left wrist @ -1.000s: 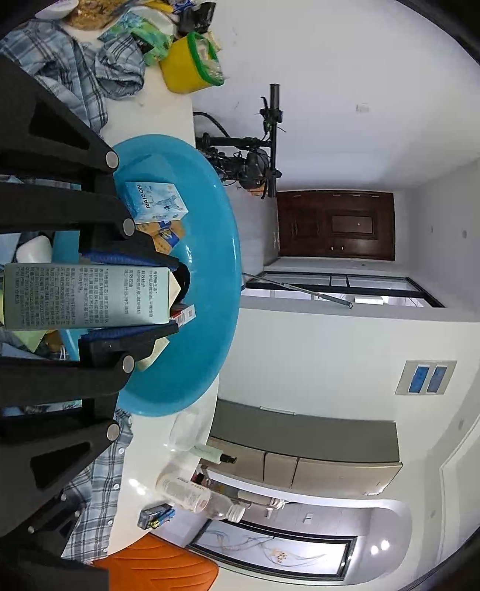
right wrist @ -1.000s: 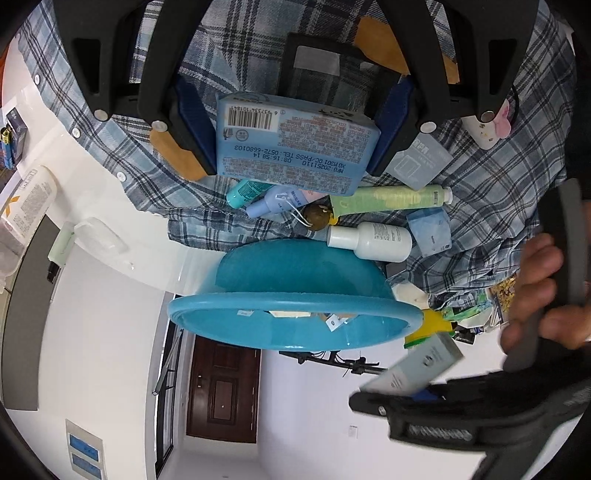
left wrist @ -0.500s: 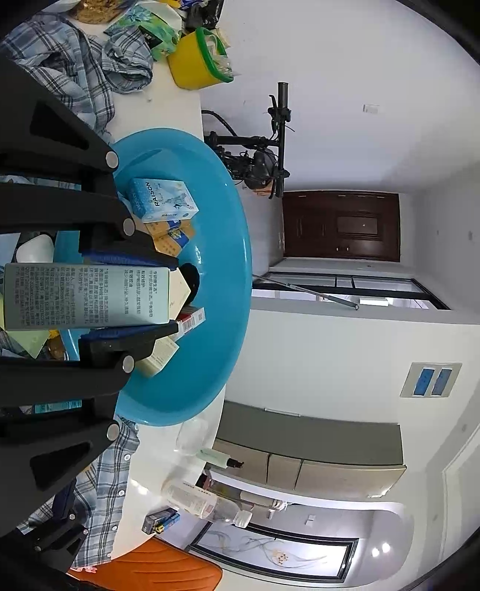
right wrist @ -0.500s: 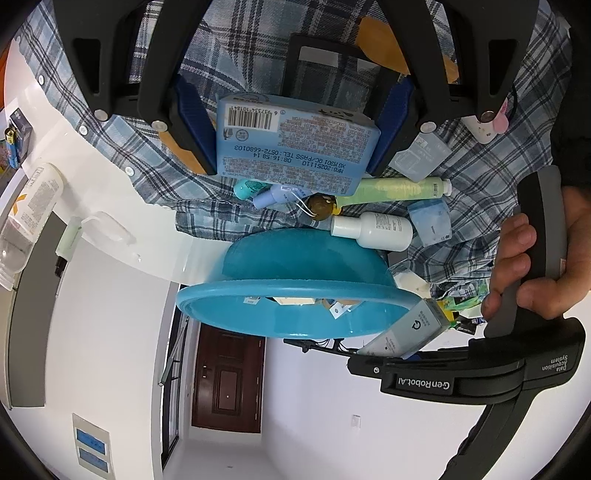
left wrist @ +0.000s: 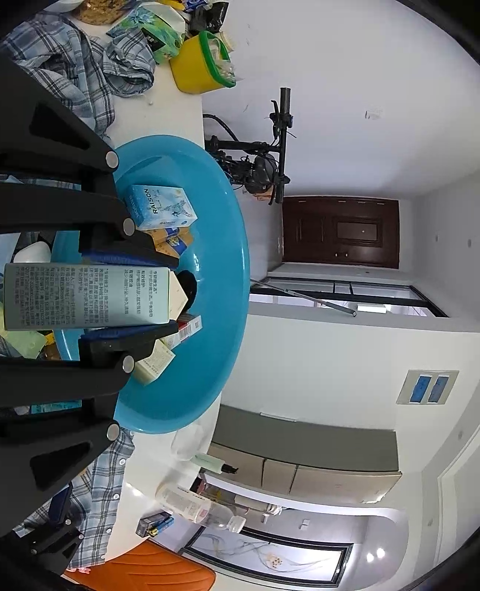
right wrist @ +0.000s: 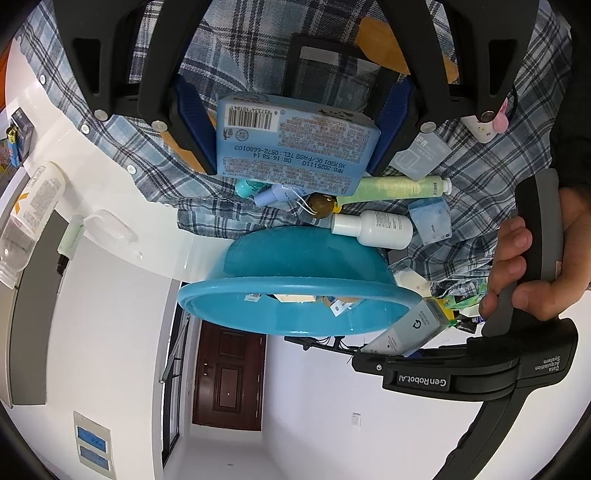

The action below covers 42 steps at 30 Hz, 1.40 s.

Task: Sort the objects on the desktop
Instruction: 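Carry the carton to the basin with the left tool while the right tool carries the blue box there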

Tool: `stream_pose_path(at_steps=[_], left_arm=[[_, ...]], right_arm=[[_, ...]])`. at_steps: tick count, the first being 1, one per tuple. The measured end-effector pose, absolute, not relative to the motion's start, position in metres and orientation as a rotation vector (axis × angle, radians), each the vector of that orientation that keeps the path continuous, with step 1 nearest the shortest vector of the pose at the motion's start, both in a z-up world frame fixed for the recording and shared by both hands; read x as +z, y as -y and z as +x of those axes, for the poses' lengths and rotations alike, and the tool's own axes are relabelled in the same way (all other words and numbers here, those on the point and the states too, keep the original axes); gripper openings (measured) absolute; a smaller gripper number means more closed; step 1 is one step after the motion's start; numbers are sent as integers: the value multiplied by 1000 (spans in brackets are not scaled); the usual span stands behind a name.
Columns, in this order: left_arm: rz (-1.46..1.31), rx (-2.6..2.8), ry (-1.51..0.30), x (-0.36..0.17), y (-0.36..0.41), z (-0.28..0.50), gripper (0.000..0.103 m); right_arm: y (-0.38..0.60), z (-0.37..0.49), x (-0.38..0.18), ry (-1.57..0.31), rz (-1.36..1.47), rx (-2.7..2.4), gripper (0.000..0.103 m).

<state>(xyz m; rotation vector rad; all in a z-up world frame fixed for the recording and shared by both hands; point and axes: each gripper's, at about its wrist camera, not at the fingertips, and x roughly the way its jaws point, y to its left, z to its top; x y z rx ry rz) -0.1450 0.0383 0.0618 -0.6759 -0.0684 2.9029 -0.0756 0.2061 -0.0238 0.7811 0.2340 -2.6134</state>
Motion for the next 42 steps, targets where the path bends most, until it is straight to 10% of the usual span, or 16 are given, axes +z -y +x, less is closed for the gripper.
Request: stream_pose_path(at_steps=[27,42], left_arm=[[-643,2938,152,66,-20,-141,29],[-541,2967,164,102,-20,-152,29]], right_arm=[[-180,-157,91,-164,433,-2642,78],[-179,-200,52,-86,475,-2655,78]])
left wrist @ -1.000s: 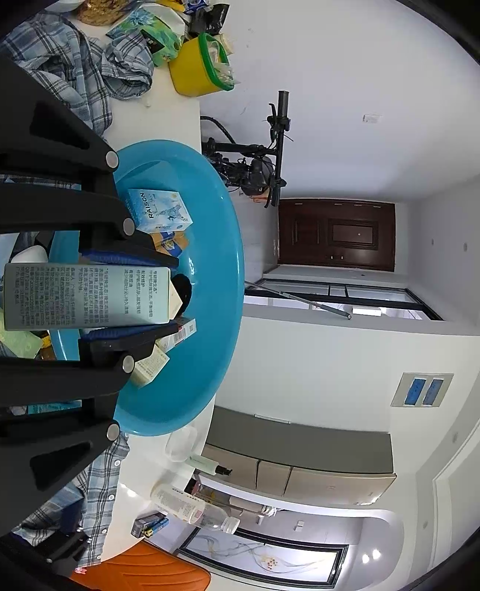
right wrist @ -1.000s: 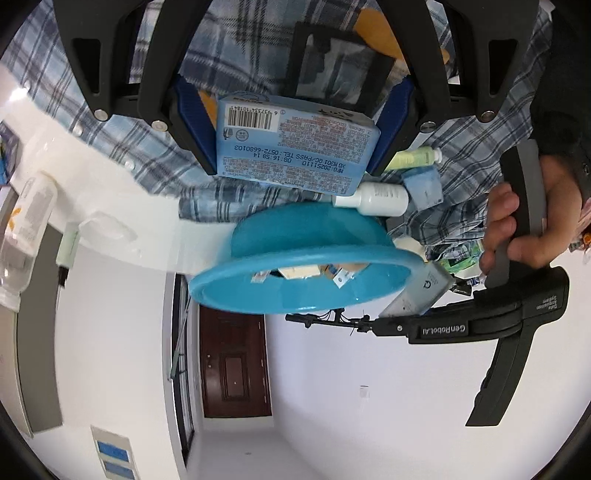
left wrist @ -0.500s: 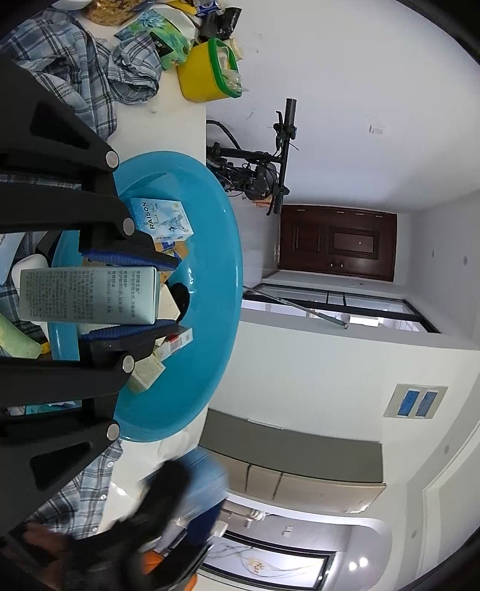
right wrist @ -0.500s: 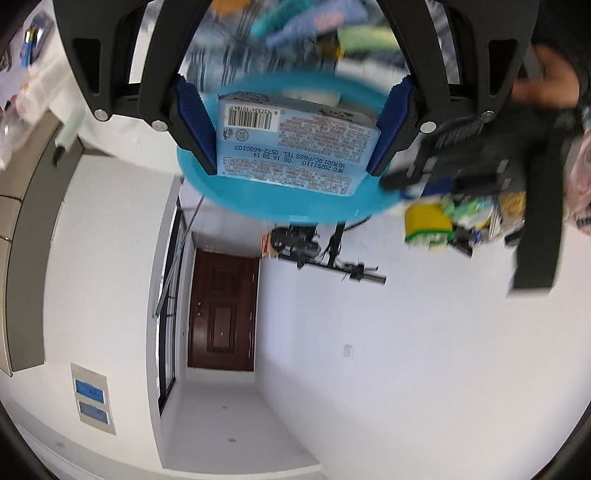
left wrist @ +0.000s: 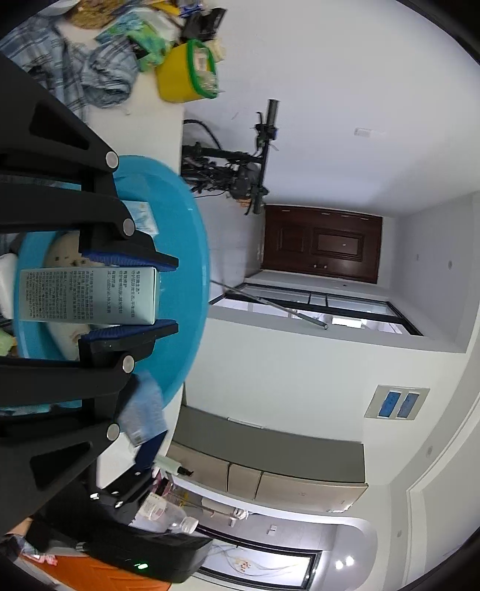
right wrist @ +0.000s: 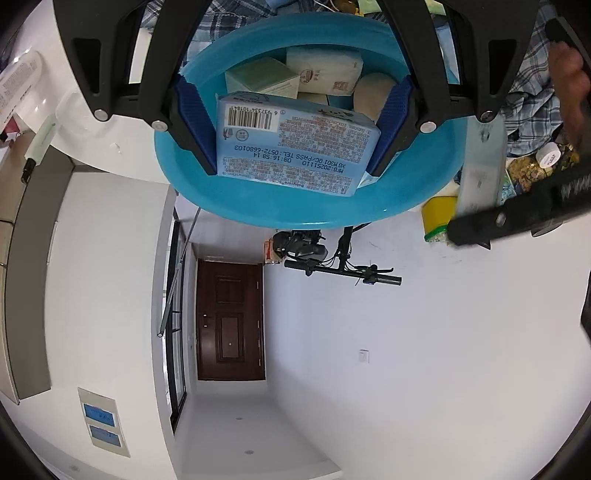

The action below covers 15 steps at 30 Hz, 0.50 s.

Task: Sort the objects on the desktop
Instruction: 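Carry the carton to the basin with the left tool while the right tool carries the blue box there, then lower the carton into the basin and open the left tool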

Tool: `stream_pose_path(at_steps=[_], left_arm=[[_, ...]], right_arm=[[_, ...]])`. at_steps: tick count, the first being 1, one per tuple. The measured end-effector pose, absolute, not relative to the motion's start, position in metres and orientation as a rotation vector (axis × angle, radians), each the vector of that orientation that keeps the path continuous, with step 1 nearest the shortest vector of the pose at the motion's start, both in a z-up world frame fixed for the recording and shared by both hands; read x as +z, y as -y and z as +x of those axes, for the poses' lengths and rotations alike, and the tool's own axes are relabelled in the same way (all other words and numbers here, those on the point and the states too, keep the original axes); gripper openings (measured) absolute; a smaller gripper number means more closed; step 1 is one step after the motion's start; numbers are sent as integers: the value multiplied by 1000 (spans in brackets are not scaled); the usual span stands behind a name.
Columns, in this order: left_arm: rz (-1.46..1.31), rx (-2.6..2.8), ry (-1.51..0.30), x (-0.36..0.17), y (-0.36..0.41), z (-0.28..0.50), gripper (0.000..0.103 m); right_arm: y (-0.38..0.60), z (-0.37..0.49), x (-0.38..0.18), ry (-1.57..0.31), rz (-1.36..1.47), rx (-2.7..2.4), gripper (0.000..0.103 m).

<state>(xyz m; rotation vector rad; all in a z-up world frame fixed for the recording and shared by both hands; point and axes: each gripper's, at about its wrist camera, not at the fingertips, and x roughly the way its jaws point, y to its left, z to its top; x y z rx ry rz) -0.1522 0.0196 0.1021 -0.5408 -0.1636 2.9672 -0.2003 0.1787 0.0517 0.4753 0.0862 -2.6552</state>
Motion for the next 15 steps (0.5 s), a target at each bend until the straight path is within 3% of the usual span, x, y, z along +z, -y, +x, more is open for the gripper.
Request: stream_pose_path(at_steps=[15], left_arm=[[-638,2965,117,74,-24,-183,29]], right_arm=[[-176,-200,51,-111,492,-2667,78]])
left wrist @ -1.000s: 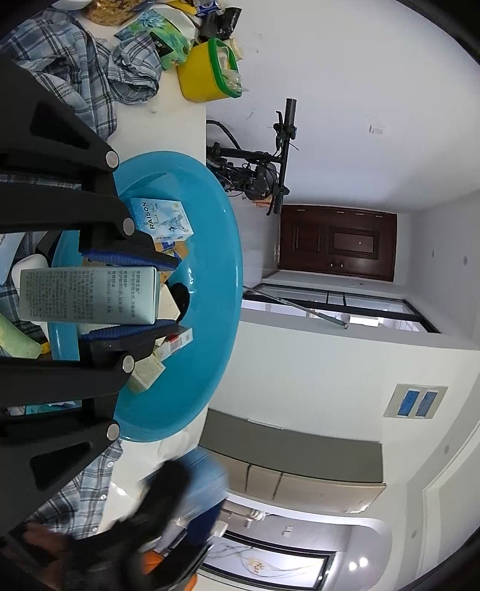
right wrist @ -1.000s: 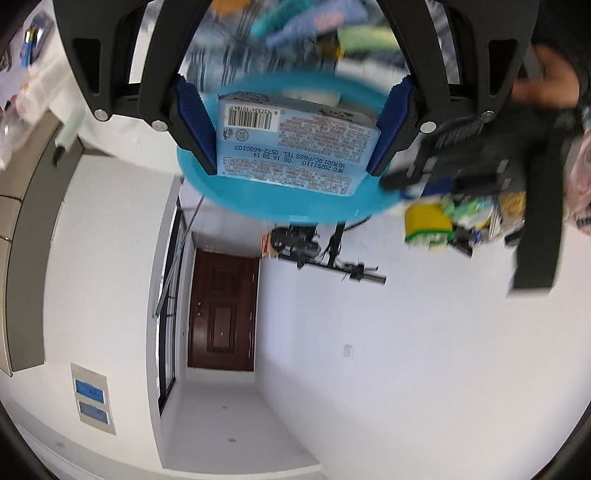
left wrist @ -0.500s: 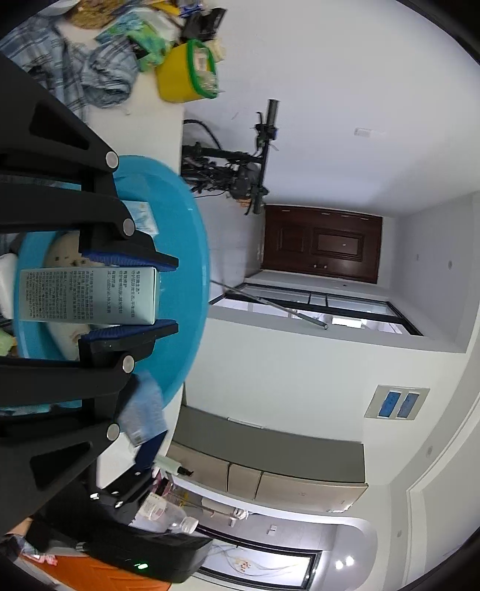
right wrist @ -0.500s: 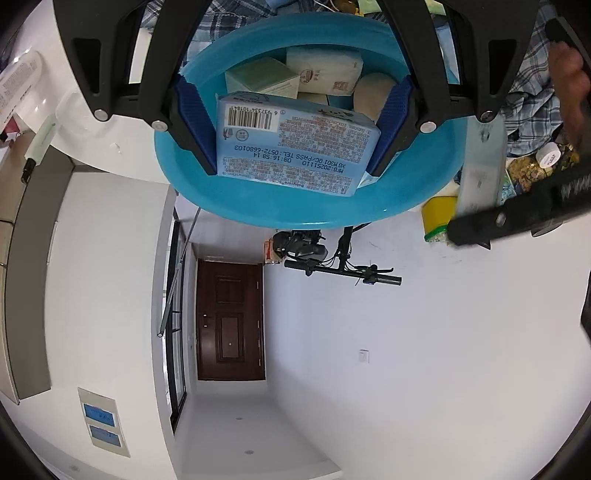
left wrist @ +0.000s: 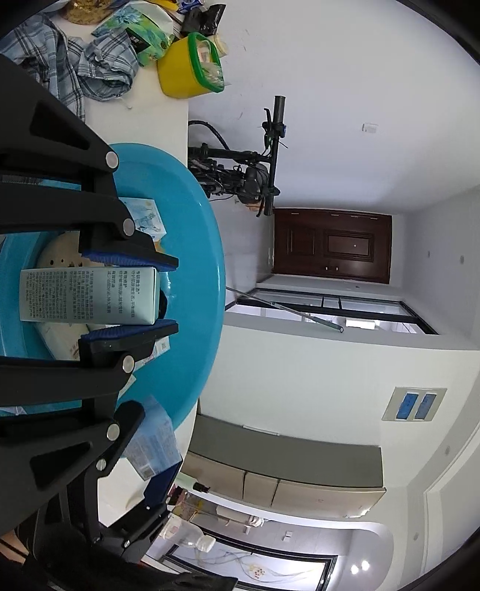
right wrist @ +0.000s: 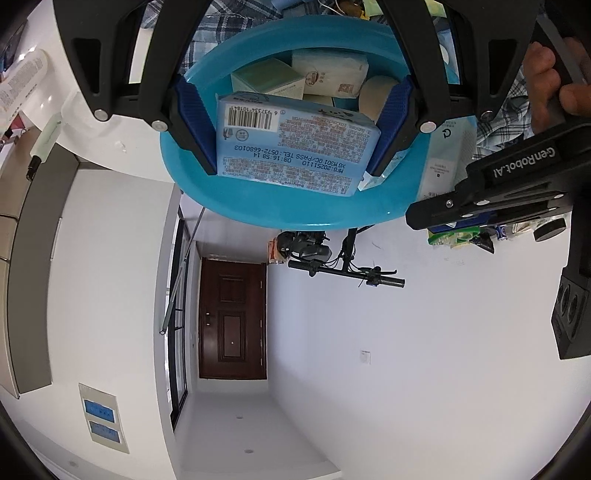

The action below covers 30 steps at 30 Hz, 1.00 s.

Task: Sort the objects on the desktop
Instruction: 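Lower the carton into the basin and open the left tool, then lower the light-blue box into the basin and open the right tool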

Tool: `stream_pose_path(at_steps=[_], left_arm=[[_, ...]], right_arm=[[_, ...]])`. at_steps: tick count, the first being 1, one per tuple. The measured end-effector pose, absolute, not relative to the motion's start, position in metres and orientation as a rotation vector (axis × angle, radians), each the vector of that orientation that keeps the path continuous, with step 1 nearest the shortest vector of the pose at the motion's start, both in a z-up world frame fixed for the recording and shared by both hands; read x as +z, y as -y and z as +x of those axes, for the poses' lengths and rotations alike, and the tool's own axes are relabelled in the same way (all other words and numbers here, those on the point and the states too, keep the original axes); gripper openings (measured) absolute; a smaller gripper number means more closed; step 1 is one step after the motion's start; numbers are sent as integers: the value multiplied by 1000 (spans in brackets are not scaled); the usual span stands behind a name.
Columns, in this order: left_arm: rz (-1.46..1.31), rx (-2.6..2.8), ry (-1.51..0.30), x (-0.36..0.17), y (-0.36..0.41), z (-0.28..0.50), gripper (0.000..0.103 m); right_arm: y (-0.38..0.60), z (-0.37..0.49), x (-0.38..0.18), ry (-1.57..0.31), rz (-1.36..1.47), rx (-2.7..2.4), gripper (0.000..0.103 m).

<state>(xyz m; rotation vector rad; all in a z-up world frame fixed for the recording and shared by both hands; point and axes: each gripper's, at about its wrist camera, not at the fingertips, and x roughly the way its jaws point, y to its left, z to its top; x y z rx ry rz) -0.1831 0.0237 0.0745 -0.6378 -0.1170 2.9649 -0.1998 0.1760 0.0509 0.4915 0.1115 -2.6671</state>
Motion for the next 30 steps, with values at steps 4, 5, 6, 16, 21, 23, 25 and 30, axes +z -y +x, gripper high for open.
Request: stream_pose_path(at_steps=[4,5,6,16,21,23,25,30], left_arm=[[-645,2964,114,70,-23,-183,29],[-647,2966,104,69,-24,-182,29],[-648,2970,93,68,-25,-181,29],[-605,3024,77,71,-25,-176,78],[-473,3111,46,81,-23,-162,103],[-467,3120,27,81,-25,-160,103],[-484,3122,9,79,-26,-162,103],[-555,3118,-8,70,-26,-168,103]], right_arm=[[-175,-201,50,-111,504,-2664,78],[-175,-201,50,-110,506,-2663,78],[-175,-200,49,-112,507,-2662,78],[-175,-198,48,-121,512,-2659,78],[-174,-198,49,-121,511,-2663,78],[-173,-198,49,-123,510,-2663,78],[-172,-198,48,-127,513,-2662,78],[-170,-197,47,-133,517,-2660,78]])
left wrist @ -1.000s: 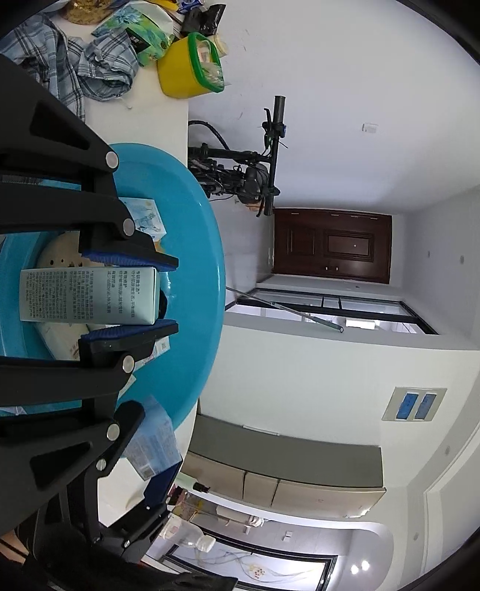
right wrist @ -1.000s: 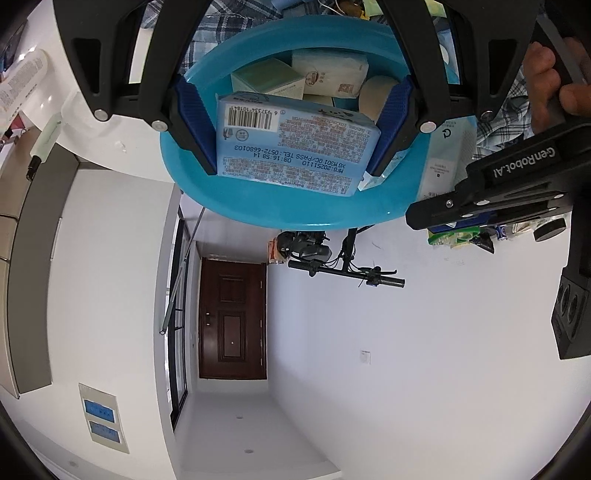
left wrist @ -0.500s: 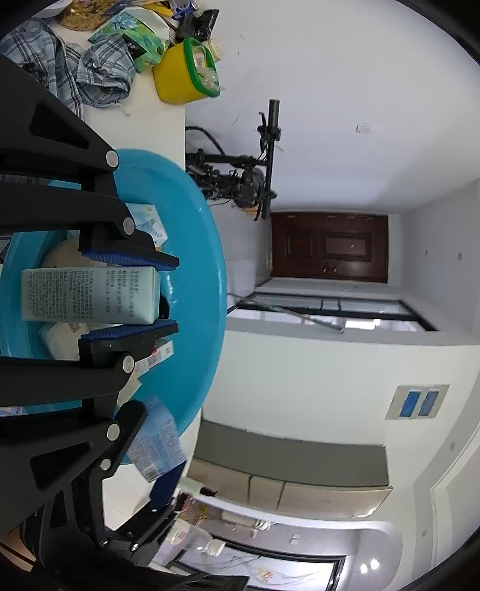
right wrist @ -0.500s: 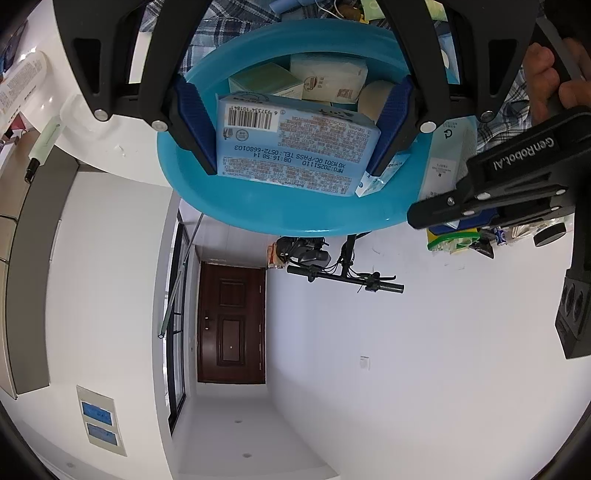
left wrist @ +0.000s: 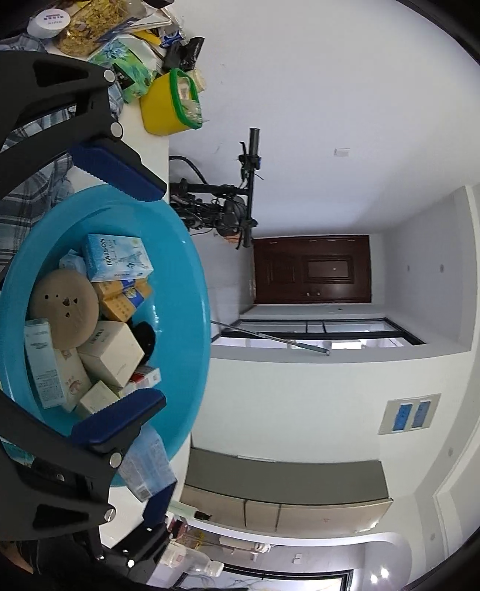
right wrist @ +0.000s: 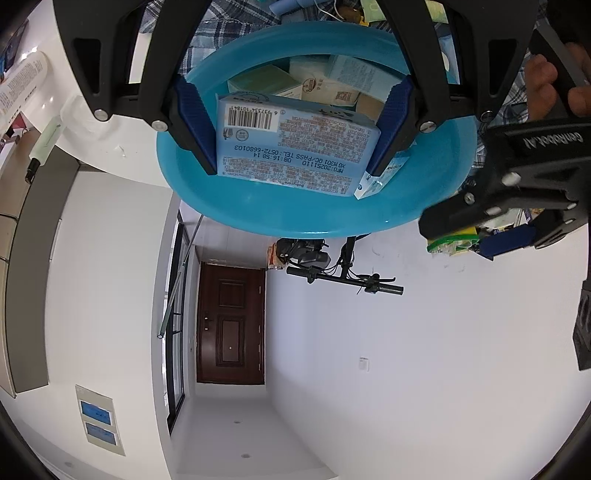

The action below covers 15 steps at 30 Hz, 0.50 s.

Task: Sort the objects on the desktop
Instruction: 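Lower the light-blue box into the basin and open the right tool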

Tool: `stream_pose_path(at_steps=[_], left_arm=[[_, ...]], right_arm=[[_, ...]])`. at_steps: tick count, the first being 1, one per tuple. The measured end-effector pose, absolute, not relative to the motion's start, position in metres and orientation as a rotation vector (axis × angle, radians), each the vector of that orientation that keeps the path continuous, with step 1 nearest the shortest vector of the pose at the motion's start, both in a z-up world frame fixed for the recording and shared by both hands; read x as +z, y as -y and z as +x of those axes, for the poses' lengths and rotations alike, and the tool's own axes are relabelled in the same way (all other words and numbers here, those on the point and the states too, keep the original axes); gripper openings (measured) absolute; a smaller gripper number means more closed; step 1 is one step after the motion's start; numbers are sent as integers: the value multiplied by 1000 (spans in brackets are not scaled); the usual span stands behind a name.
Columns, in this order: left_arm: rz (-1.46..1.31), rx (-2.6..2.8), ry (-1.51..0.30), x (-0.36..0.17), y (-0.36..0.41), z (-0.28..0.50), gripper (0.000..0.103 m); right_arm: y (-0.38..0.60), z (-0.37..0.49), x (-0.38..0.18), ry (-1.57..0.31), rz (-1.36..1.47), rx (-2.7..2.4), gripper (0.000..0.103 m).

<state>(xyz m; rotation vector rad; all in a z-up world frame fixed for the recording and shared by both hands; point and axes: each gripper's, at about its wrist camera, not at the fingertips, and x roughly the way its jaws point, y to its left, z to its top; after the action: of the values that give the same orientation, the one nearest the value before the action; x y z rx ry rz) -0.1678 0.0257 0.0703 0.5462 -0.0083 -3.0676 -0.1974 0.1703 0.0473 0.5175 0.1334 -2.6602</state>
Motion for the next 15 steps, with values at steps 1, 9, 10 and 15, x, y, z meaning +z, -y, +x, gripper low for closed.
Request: stream_pose_path(at_steps=[1,9,10,15], left_arm=[[557,-3067,9,70,-25,-169,103],[559,-3076,11,70,-25,-165,103],[557,-3075,13,70,-25,-164,103],[562,-3074,21,72,-27,-162,103]], right_arm=[[-170,-197,47,-131,520,-2659,78],[-172,-197,49,-101,516,-2640,78],[-172,-198,49,-93,520,-2636,78],[-170,-199,47,-105,528,-2634,78]])
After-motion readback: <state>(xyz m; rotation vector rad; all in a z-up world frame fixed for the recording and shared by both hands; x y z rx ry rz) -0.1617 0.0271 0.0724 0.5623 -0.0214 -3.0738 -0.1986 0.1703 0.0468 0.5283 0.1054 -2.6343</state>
